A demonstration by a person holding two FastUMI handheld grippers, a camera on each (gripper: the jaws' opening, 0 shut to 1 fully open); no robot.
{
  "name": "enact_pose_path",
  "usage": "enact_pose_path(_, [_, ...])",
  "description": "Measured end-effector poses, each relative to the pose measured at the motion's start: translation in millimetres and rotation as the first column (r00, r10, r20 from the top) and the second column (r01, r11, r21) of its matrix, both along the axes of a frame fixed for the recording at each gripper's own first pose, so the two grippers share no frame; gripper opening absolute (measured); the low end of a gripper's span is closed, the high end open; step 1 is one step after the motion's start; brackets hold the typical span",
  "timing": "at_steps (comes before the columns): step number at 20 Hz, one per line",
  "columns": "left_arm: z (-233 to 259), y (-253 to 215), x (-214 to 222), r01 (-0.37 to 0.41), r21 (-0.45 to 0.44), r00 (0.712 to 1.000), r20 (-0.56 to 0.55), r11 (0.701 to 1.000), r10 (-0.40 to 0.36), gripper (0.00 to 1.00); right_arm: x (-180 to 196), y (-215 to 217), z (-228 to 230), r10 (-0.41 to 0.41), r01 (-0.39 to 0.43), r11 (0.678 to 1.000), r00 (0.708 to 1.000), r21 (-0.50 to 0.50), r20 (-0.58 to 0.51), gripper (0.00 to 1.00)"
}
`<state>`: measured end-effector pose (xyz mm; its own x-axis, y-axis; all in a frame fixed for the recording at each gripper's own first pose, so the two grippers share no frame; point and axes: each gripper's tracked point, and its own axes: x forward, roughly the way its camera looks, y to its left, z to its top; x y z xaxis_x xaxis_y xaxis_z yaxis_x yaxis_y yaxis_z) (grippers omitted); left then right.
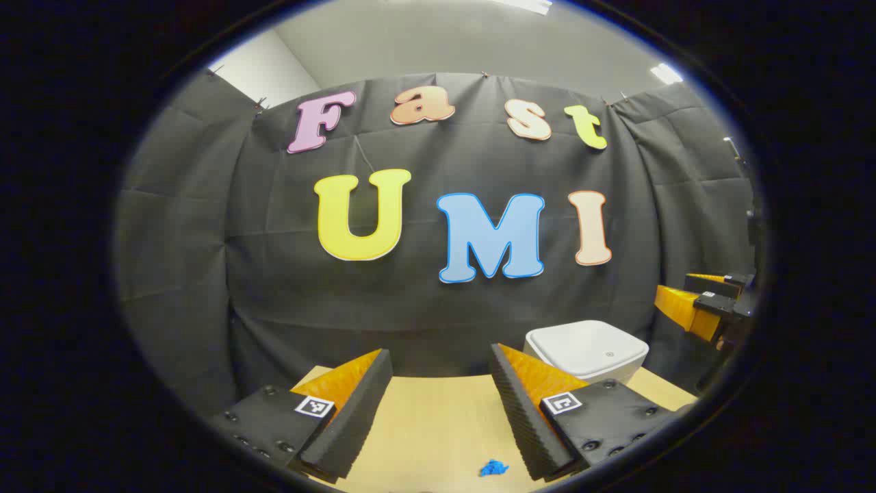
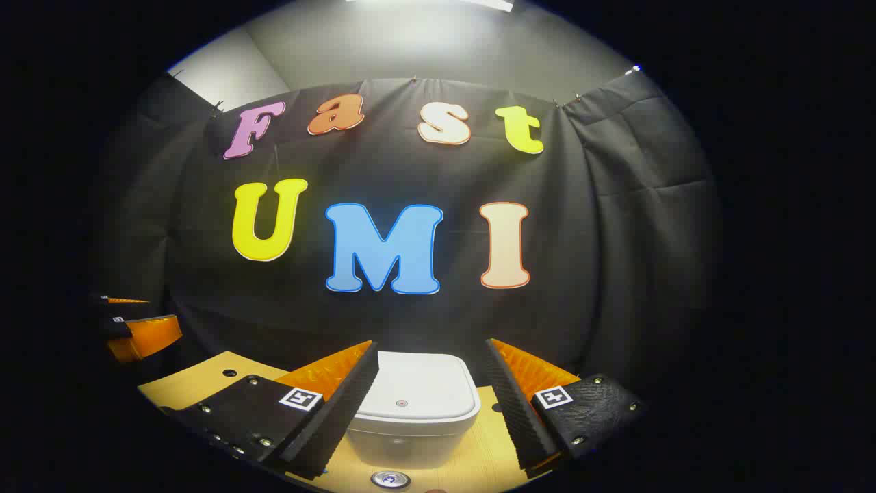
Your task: Press the lid of the desktop garbage bin to open it, pick up the crumpled paper on the desktop and throw it into the bin, then pick up the pop can on the desktop and drop it into the bin, and finally close the garbage bin lid.
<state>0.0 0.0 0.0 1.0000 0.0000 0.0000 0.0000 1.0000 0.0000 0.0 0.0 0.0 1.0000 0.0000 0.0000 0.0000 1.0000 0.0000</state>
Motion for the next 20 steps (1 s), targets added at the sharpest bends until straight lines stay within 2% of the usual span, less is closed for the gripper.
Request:
enact_pose_path(8, [0,-14,3,0.0,0.0,1.0,-0.005,1.0,0.0,0.95,6,3,-4,0.034,-0.034,0.999,0.999,0.007,-0.01,0.97])
enact_pose_path(11, [1,-14,4,-0.012,0.006,1.0,-0.001,1.0,0.012,0.95,9,3,-5,0.043,-0.043,0.999,0.999,0.014,-0.011,1.0])
enact_pose_path(12, [1,-15,4,-0.014,0.006,1.0,0.0,1.0,0.014,0.95,10,4,-5,0.046,-0.046,0.999,0.999,0.016,-0.011,0.97])
enact_pose_path(20, [-2,-20,4,-0.023,0.001,1.0,-0.004,1.0,0.023,0.95,16,1,-13,0.056,-0.056,0.998,0.998,0.011,-0.024,0.97])
